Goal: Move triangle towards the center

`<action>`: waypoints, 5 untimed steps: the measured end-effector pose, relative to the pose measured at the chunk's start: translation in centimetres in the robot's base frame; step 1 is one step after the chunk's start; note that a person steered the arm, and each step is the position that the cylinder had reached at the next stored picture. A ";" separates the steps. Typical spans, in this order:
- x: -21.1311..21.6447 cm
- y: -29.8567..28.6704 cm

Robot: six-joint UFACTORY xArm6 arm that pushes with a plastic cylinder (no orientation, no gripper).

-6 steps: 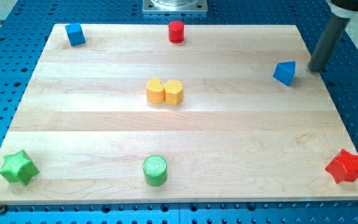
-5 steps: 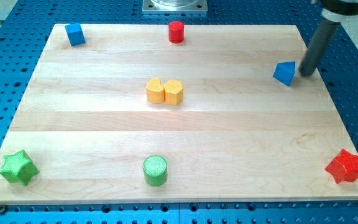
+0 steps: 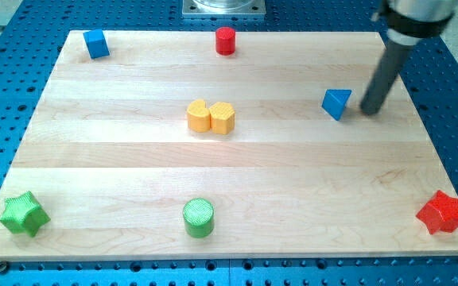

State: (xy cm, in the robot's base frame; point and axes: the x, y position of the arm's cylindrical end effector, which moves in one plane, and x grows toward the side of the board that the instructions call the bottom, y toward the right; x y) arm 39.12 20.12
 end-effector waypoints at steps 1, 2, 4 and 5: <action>-0.5 -6.0; -0.7 -10.8; -1.2 -13.5; -1.3 -13.2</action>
